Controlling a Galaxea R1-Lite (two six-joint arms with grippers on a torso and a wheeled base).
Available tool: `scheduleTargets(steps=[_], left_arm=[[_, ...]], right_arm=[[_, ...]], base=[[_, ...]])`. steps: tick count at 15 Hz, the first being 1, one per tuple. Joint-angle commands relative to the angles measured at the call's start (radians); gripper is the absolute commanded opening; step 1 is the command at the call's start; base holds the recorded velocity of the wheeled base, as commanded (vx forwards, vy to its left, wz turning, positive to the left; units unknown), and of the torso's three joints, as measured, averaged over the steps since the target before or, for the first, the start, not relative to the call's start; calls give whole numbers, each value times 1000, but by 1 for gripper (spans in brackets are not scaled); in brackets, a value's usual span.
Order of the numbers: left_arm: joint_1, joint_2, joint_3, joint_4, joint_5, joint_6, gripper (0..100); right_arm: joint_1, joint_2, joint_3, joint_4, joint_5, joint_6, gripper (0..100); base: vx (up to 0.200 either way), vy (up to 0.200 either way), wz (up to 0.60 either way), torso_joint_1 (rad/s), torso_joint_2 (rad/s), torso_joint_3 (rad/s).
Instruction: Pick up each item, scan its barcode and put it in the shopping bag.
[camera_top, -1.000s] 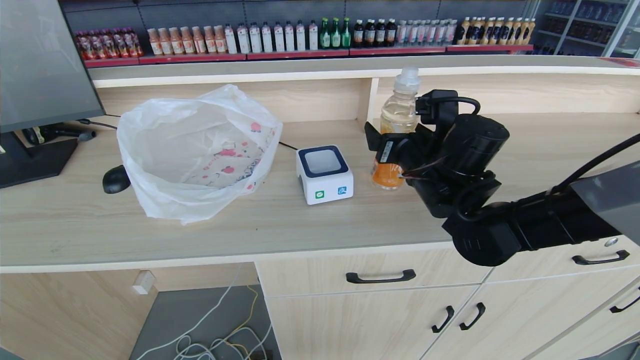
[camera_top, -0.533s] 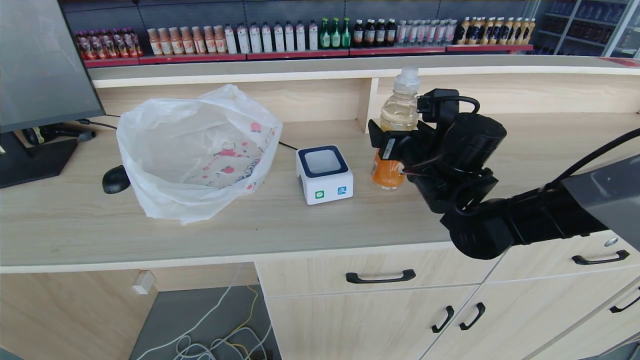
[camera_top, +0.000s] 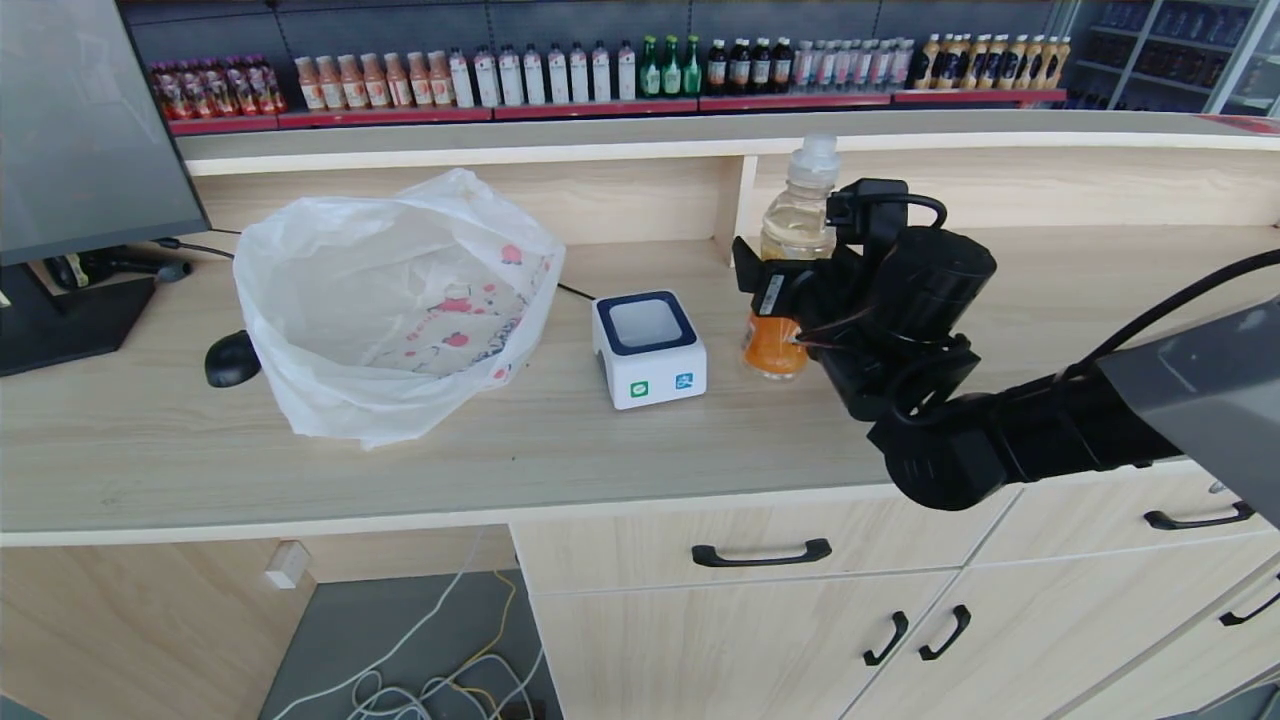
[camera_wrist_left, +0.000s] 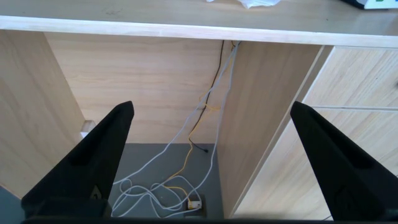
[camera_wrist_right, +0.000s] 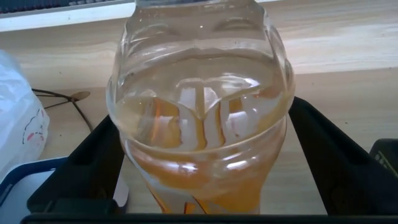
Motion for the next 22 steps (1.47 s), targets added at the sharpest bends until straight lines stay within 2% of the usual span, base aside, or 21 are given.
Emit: scheduleTargets(steps=[1,6,7,22], left_arm=[[0,0,0,0,0,2,100],[0,0,0,0,0,2,100],[0,1,0,0,0,0,100],[0,0,0,0,0,0,100]], right_arm=[[1,15,-16,0,-1,-1,100],[1,26,-37,0,-1,-1,100],[1,26,-37,0,-1,-1,0],[19,20,-62,-12,-3,-1,0]], base=[[0,0,0,0,0,0],[0,0,0,0,0,0],[0,0,0,0,0,0],[0,0,0,0,0,0]])
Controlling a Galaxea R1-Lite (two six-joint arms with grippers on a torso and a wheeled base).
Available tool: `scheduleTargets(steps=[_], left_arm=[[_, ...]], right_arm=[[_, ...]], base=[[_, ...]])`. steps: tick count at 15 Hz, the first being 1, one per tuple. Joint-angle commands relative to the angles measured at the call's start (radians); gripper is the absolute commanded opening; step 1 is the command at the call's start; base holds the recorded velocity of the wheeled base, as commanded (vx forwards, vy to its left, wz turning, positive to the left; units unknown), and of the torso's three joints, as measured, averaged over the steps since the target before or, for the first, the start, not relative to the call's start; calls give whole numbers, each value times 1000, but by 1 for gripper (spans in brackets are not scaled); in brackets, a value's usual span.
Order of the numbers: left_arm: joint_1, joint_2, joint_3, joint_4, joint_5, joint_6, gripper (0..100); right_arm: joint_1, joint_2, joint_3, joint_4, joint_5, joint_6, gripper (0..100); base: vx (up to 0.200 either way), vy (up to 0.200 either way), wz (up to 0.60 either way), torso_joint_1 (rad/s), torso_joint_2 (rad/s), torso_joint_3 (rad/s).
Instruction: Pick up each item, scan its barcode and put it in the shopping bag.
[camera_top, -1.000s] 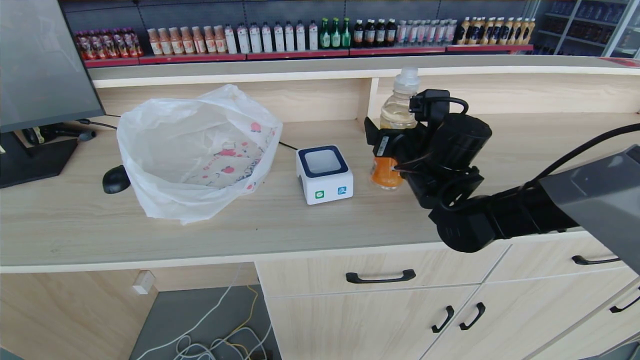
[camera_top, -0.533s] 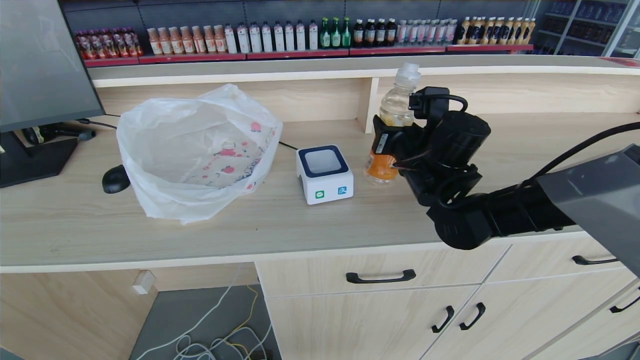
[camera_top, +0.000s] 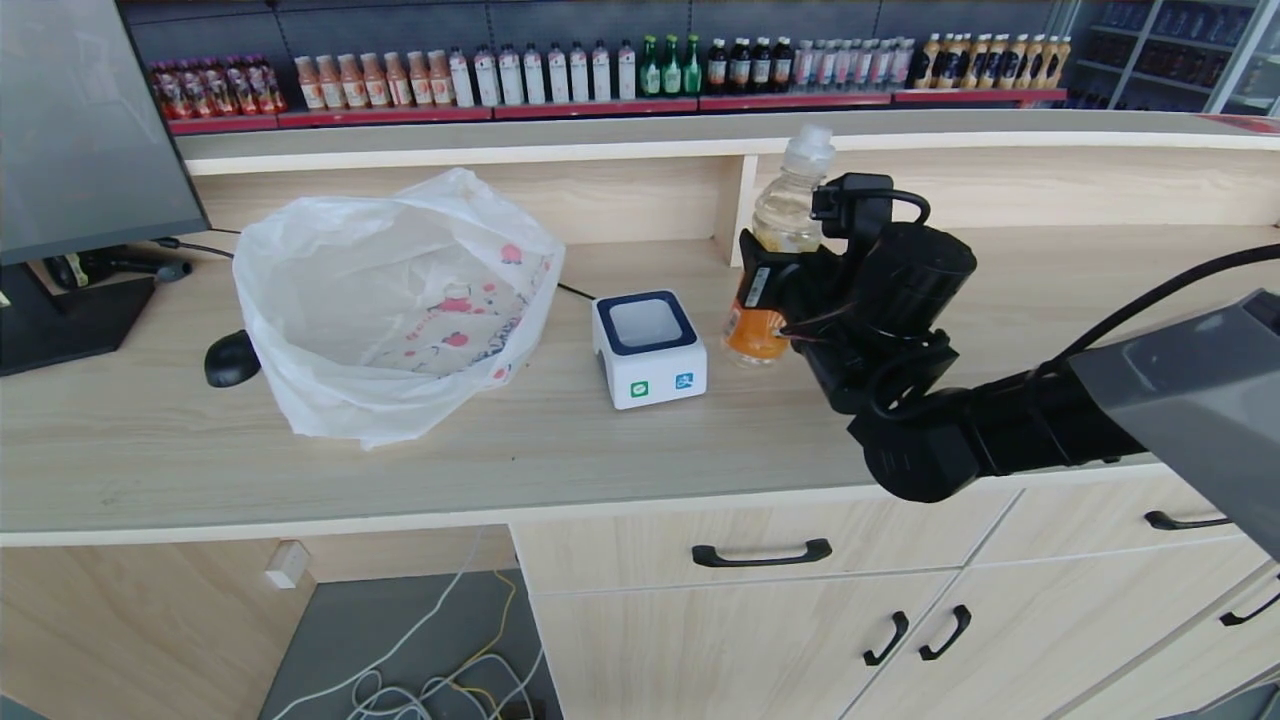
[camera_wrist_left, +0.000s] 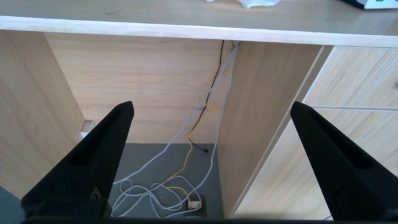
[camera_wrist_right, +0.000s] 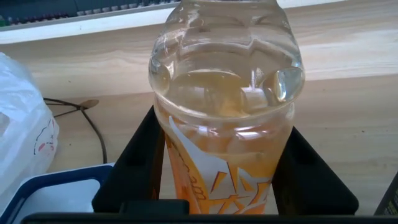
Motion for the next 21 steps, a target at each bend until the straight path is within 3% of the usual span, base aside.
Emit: scheduleTargets(steps=[1,11,17,21], left_arm=[[0,0,0,0,0,0,100],[0,0,0,0,0,0,100],[0,0,0,0,0,0,100],[0,0,0,0,0,0,100]], right_arm=[[4,-10,2,-1,0,-3,0],[27,-121,44,7,2,-1,0],[156,-424,39,237,4,-1,0],[205,-542,122,286,0,-6,0]], base=[[0,0,0,0,0,0],[0,0,0,0,0,0],[0,0,0,0,0,0],[0,0,0,0,0,0]])
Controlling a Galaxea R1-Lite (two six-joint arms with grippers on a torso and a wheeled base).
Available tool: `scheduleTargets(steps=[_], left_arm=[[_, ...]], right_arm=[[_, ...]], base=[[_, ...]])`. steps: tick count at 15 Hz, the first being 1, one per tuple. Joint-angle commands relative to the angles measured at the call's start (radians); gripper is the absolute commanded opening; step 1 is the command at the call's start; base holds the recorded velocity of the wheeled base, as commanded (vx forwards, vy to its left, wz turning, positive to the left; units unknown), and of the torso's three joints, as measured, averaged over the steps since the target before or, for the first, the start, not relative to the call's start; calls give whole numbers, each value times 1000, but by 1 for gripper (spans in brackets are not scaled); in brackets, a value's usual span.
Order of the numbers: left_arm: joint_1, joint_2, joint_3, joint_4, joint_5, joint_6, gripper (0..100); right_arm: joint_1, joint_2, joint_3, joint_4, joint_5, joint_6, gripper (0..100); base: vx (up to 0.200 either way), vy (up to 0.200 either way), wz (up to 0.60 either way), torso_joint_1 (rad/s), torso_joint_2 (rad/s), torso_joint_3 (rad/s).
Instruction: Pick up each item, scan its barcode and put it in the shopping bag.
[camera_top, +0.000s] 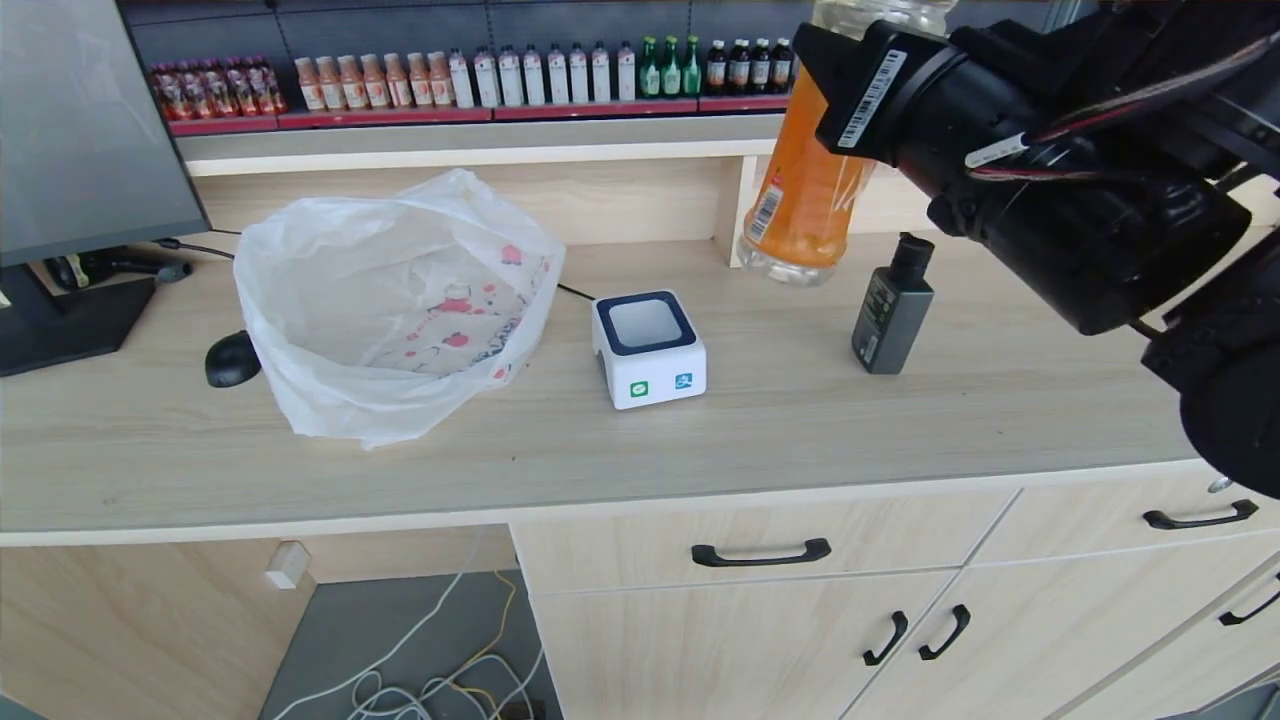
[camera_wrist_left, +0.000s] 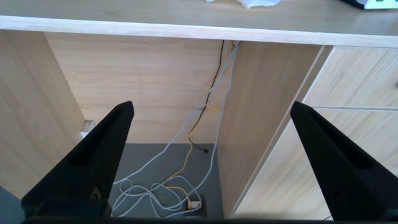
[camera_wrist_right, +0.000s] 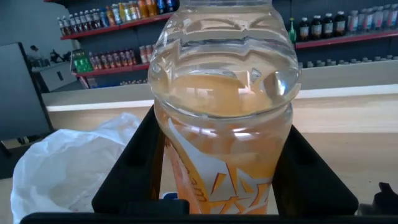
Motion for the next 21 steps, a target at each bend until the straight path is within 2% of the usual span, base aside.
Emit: scheduleTargets(steps=[1,6,9,14,18,21], left_arm=[[0,0,0,0,0,0,100],[0,1,0,0,0,1,100],[0,0,0,0,0,0,100],[0,0,0,0,0,0,100],[0,0,0,0,0,0,100],[0,0,0,0,0,0,100]], right_arm=[[21,-109,95,4,8,2,0],[127,-264,428,-1,31,46,0],[173,-332,568,-21,37,120,0],[176,-407,672,-22,90,183,0],[174,-421,683,-22,219,224,0],[174,-421,688,-24,261,244,0]], base=[[0,0,0,0,0,0],[0,0,0,0,0,0],[0,0,0,0,0,0],[0,0,0,0,0,0],[0,0,0,0,0,0],[0,0,0,0,0,0]])
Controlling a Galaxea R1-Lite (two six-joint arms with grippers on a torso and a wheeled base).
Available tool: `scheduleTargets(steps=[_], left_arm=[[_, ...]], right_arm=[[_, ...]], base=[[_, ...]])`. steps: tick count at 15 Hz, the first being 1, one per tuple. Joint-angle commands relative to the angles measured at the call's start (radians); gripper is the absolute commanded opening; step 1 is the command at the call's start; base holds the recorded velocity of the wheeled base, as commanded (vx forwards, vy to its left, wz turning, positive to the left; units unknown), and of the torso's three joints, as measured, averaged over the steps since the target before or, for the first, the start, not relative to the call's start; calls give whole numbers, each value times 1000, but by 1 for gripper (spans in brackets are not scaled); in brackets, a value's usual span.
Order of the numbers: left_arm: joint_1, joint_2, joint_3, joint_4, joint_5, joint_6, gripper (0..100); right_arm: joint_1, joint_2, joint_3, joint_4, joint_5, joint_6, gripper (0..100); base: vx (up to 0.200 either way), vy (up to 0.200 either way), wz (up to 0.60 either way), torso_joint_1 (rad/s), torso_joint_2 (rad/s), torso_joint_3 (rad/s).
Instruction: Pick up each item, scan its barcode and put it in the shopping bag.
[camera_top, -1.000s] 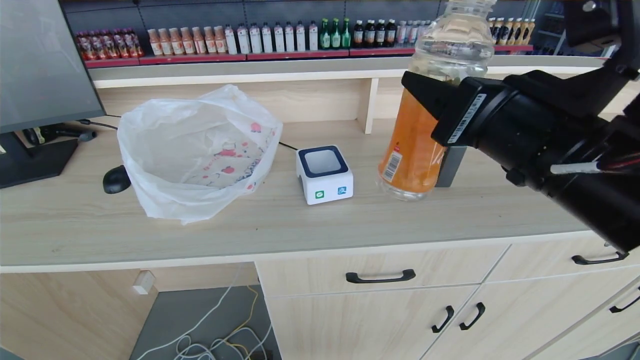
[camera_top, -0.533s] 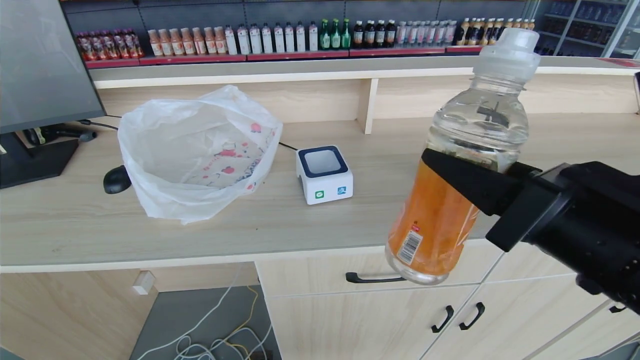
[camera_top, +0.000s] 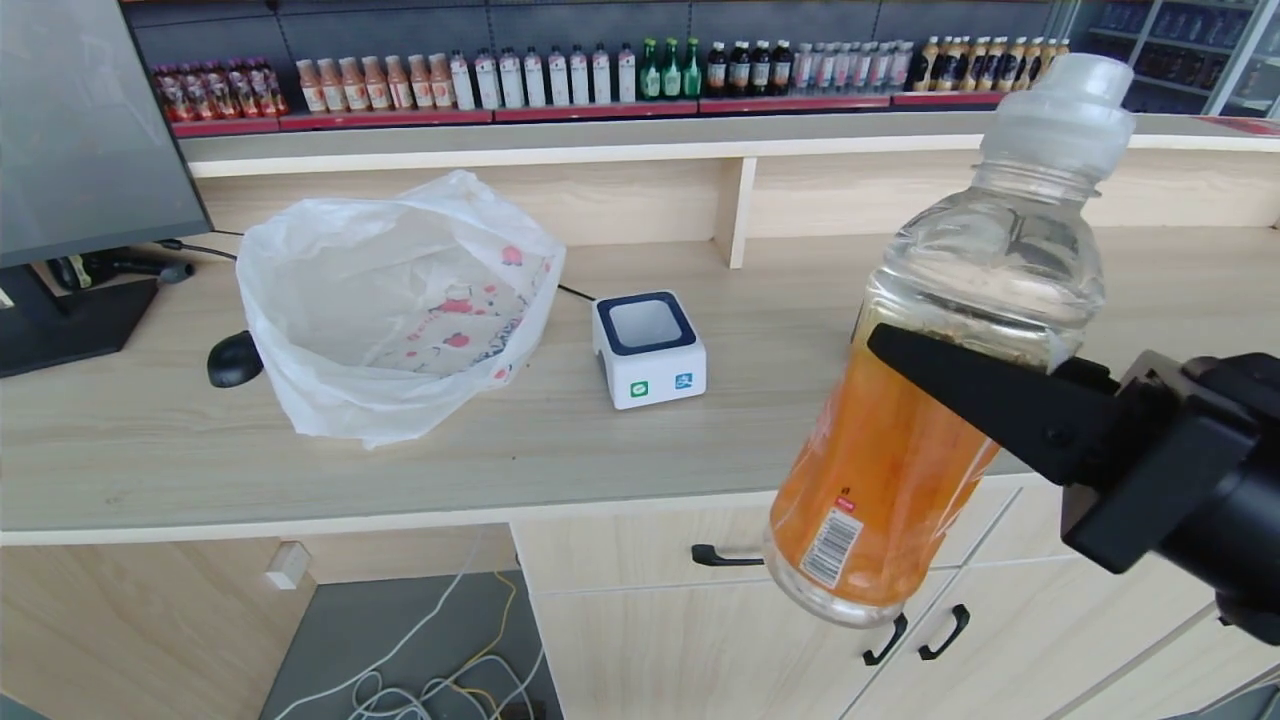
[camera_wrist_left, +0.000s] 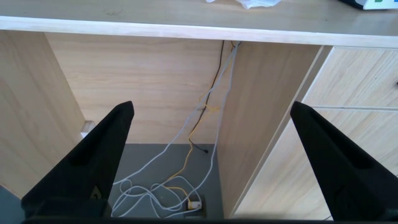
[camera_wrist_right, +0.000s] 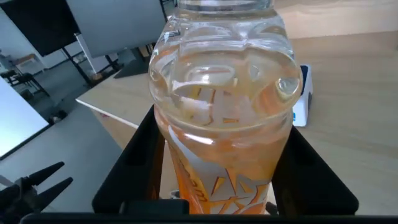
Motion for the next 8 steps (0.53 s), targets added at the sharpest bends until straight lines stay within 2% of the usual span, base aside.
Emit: scheduleTargets(steps=[1,4,6,8], left_arm=[[0,0,0,0,0,0,100],[0,0,0,0,0,1,100],[0,1,0,0,0,1,100],[0,0,0,0,0,1,100]], right_arm=[[0,3,1,-3,47,13,0],[3,15,-1,-67,99,91,0],[2,18,-8,-99,182,122,0],[3,23,-14,-119,207,198,0]], base=[[0,0,0,0,0,0],[0,0,0,0,0,0],[0,0,0,0,0,0],[0,0,0,0,0,0]])
